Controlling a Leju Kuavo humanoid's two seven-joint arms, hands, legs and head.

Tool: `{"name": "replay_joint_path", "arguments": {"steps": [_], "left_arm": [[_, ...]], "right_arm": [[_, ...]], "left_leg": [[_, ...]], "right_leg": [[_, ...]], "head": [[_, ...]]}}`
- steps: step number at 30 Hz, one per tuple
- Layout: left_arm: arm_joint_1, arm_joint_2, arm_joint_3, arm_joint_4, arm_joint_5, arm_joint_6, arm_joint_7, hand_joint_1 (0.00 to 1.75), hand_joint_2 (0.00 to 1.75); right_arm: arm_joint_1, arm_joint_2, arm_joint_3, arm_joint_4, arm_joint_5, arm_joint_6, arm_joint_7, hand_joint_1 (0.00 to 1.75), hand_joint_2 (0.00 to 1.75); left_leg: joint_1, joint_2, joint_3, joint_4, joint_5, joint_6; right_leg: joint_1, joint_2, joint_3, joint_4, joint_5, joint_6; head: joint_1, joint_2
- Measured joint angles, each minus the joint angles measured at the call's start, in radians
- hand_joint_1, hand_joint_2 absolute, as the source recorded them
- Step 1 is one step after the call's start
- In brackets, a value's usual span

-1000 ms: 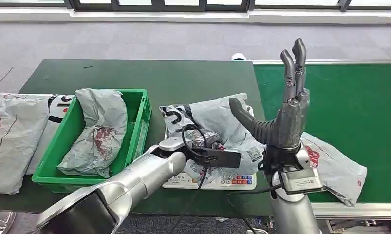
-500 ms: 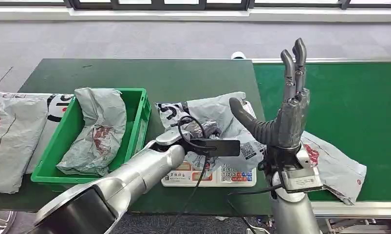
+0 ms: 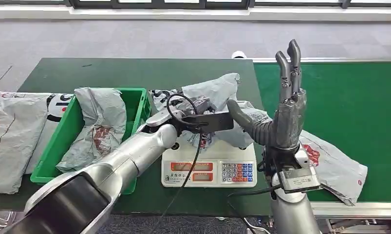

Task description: Moved the parcel from conveyor to table for the left to box.

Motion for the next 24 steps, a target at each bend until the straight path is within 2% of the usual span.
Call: {"name": "replay_joint_path", "arguments": {"steps": [24], "left_arm": [[0.039, 0.016, 0.02, 0.002, -0.09, -0.024, 0.004, 1.75, 1.75]], "right_arm": [[-0.035, -0.001, 0.0, 0.035, -0.039, 0.018, -0.023, 0.0, 1.75]], "left_leg": [[0.0, 0.0, -0.001, 0.0, 0.0, 0.0]], "right_leg": [[0.0, 0.0, -0.001, 0.0, 0.0, 0.0]], "head": [[0.0, 0.0]]}}
